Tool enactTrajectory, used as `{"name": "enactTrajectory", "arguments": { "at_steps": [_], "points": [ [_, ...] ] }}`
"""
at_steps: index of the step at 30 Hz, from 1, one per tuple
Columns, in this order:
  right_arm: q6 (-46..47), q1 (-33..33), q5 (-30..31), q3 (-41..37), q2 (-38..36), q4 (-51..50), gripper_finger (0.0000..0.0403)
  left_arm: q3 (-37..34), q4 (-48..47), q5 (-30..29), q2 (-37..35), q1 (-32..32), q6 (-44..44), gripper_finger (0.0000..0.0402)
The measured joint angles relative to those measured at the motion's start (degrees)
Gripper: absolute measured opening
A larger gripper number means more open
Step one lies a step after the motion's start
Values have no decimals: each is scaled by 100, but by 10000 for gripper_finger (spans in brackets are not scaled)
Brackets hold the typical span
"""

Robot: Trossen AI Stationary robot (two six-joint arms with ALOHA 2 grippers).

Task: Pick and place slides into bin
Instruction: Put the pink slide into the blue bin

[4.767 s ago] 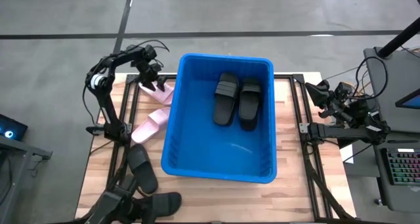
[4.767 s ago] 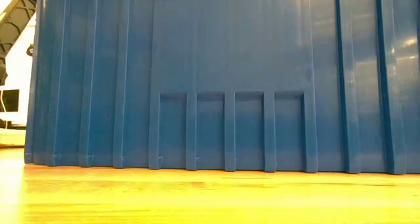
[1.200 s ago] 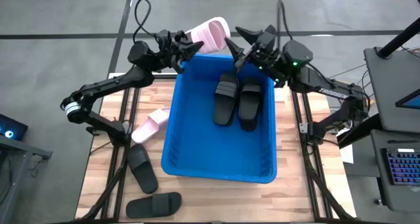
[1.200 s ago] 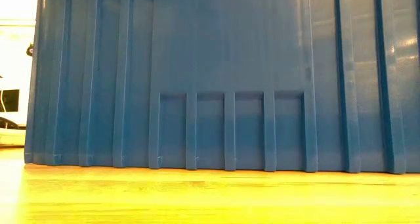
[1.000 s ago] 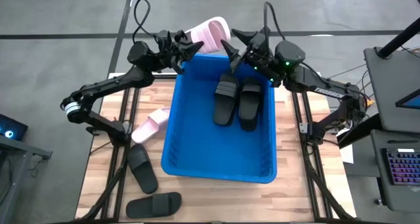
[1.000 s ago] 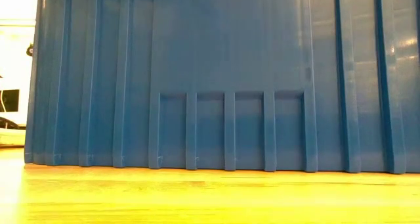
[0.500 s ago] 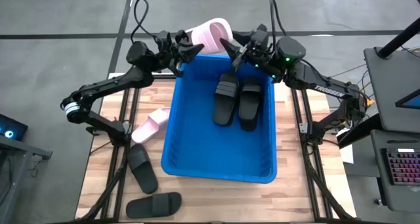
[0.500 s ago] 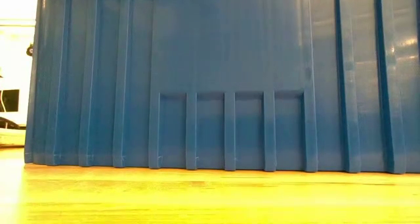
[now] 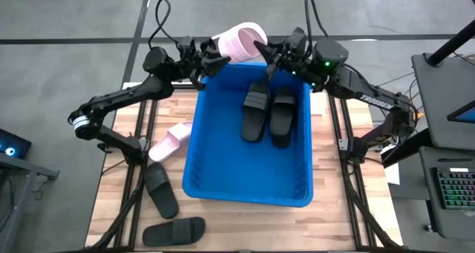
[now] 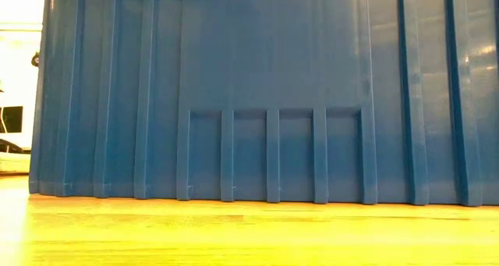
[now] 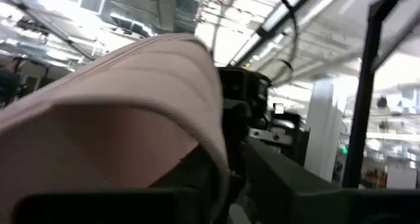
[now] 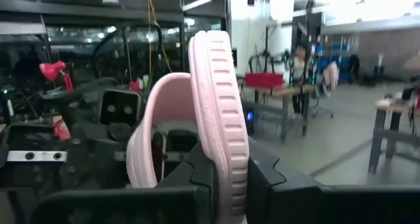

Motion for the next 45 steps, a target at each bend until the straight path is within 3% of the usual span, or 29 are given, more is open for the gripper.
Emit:
{"name": "enactTrajectory", "arguments": {
  "at_steps": [7,11,15,18,23,27,34,37,42,45],
  "points": [
    [538,-132,-26,186,-167,-889,30,-7,-198,314,-175,41,347,199],
    [530,-188,129,184,-364,-1290,30,14,-316,333,-373,123,456,249],
    [766,-271,314,181,-590,-1702,30,-3,-306,423,-636,227,573,264],
    [1221,-411,167,181,-748,-2202,30,-6,-494,506,-754,221,1147,262],
    [2080,-767,-645,181,-821,-2921,30,179,-1490,408,-1085,217,2557,254],
    [2738,-1001,-1428,181,-718,-3126,30,201,-2413,-18,-1141,51,3712,253],
    [3373,-1404,-2573,181,-391,-3135,29,192,-2862,-806,-1087,-432,5474,253],
    [3567,-1621,-2973,181,-270,-3134,29,183,-3011,-1372,-1035,-687,6304,253],
    [3810,-1979,-3560,181,-114,-3131,29,152,-3103,-2846,-965,-1126,7876,253],
    [3839,-2101,-3665,181,-57,-3130,29,109,-3180,-3253,-819,-1302,8743,253]
  ]
}}
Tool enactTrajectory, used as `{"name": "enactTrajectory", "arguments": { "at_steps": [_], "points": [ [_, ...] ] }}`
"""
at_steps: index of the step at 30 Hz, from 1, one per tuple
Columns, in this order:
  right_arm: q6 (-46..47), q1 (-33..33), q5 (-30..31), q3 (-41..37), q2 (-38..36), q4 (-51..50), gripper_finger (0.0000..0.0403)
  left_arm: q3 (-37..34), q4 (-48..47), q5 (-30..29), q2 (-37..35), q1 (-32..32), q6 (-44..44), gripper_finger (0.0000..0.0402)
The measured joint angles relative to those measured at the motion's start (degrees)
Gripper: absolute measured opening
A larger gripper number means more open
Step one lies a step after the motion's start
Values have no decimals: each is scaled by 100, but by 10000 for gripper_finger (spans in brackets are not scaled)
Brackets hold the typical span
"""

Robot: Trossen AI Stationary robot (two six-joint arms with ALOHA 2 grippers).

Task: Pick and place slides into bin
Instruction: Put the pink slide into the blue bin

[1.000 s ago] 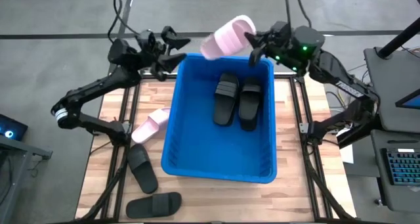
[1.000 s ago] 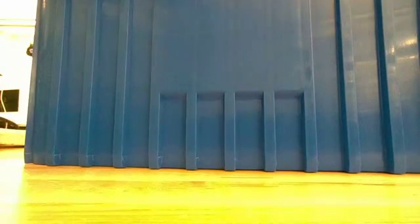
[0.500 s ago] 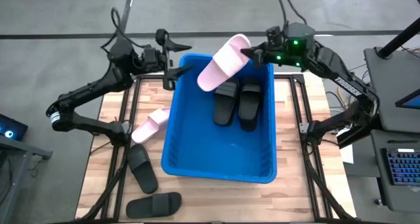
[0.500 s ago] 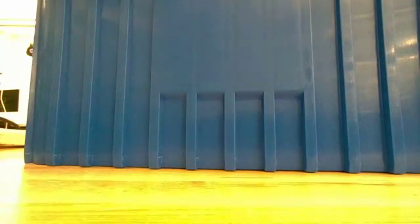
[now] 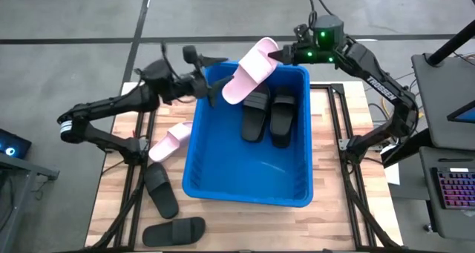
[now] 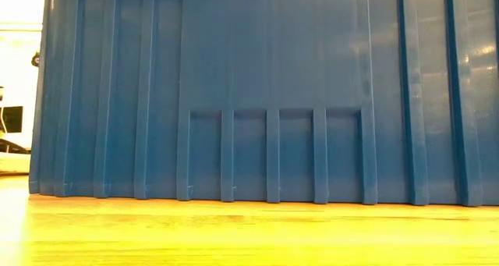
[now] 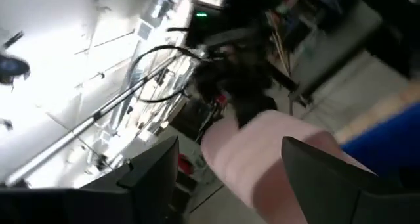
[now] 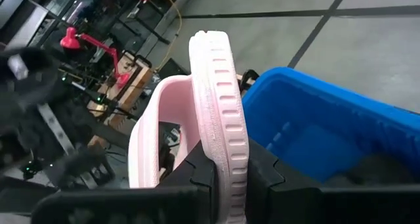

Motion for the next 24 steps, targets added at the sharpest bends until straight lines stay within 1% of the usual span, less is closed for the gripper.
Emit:
{"name": "enactTrajectory", "arguments": {
  "at_steps": [4,9,12,14,18,21,24],
  "points": [
    [0,-61,-40,0,60,4,29,-11,84,-365,175,-174,686,253],
    [-2,-63,-148,0,141,9,29,-18,77,-702,501,-236,1576,253],
    [12,-63,-238,0,186,4,29,-18,88,-1020,694,-274,2129,253],
    [14,-63,-253,0,204,11,29,-27,319,-1307,832,-288,2432,253],
    [15,-63,-324,0,229,6,29,-16,931,-1874,1096,-311,2673,253],
    [17,-61,-388,0,235,3,29,5,1211,-1896,1237,-327,3006,253],
    [92,-63,-476,0,237,0,29,8,1228,-1893,1343,-349,3236,253]
  ]
}}
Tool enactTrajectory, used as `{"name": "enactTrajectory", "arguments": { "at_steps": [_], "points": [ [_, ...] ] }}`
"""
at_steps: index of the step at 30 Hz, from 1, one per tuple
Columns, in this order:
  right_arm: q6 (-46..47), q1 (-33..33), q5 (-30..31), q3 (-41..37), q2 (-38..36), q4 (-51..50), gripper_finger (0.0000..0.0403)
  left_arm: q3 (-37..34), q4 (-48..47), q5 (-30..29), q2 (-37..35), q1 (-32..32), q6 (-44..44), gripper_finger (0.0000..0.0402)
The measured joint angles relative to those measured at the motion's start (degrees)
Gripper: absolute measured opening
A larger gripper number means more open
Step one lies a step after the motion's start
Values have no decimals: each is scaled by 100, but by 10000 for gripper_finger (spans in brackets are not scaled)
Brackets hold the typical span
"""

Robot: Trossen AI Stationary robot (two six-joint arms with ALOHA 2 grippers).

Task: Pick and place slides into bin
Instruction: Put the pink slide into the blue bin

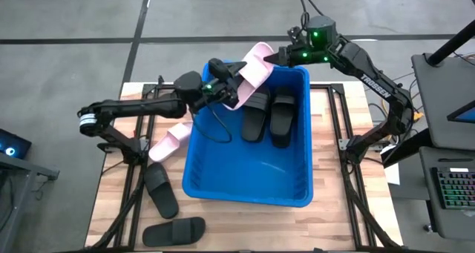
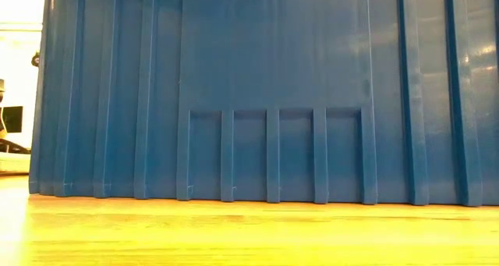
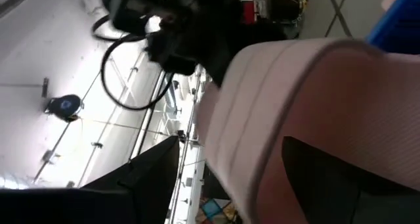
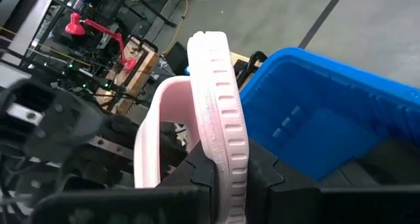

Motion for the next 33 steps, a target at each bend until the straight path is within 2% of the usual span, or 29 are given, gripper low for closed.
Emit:
{"name": "enactTrajectory", "arguments": {
  "at_steps": [5,8,11,15,18,20,23,26,30,33],
  "points": [
    [4,0,-16,0,2,-4,29,12,26,16,145,-86,-45,248],
    [0,0,-50,0,2,-2,29,43,240,47,270,-127,-46,223],
    [-55,2,-75,0,2,-2,29,77,273,-25,355,-160,40,179],
    [-98,0,-163,0,2,7,29,77,298,-280,355,-157,57,98],
    [-155,5,-182,0,2,-2,29,68,407,-529,333,-161,-171,34],
    [-225,13,-189,0,2,19,29,74,516,-632,304,-163,-567,10],
    [-255,13,-218,0,2,42,59,74,607,-676,250,-165,-1220,8],
    [-412,5,-246,7,-7,60,106,72,597,-838,189,-175,-1416,2],
    [-579,-91,-204,9,-46,11,160,63,596,-1554,182,-262,-1427,1],
    [-619,-207,-196,9,-61,-8,185,52,477,-2188,182,-345,-1448,1]
  ]
}}
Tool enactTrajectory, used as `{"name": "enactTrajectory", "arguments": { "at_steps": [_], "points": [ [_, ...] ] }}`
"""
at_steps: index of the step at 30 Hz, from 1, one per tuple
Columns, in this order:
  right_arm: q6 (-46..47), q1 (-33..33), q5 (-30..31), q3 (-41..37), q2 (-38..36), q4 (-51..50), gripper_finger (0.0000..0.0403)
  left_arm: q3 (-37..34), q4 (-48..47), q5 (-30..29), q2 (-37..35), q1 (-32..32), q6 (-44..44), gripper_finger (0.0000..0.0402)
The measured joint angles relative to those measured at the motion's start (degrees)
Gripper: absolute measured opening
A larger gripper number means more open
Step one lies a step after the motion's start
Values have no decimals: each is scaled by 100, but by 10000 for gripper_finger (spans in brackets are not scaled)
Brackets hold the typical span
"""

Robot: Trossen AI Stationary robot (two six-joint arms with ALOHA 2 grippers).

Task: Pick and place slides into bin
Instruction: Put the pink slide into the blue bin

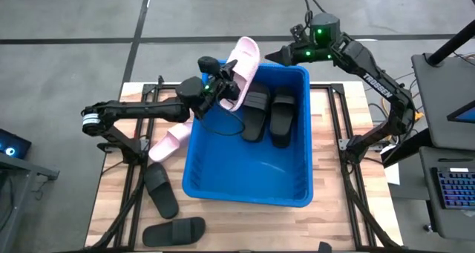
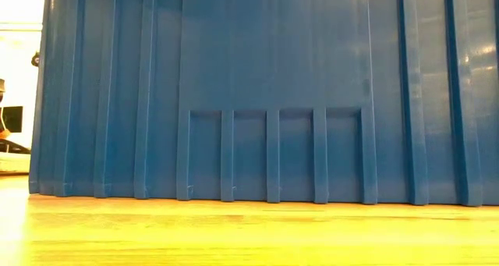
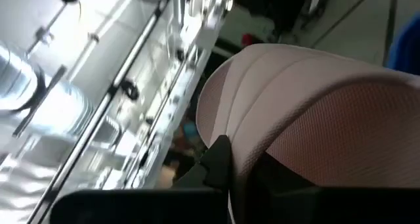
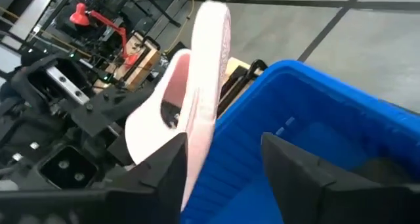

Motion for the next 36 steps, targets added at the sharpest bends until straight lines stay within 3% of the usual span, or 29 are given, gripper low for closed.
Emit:
{"name": "enactTrajectory", "arguments": {
  "at_steps": [5,12,22,26,33,36],
  "points": [
    [-268,-210,15,0,-100,8,203,-103,-407,-410,2,-151,-526,1],
    [-299,-278,32,-2,-242,7,205,-128,-1906,-932,158,-285,-1802,0],
    [-388,-279,32,-4,-269,1,205,-165,-2135,-1880,931,-294,-2290,0],
    [-401,-278,23,-7,-290,-55,205,-214,-2477,-1979,1086,-304,-2844,0],
    [-433,-278,11,-11,-302,-173,206,-259,-4472,-1925,1088,-205,-4787,0],
    [-539,-279,12,-11,-302,-169,206,-301,-4661,-1824,1073,-177,-5167,0]
  ]
}}
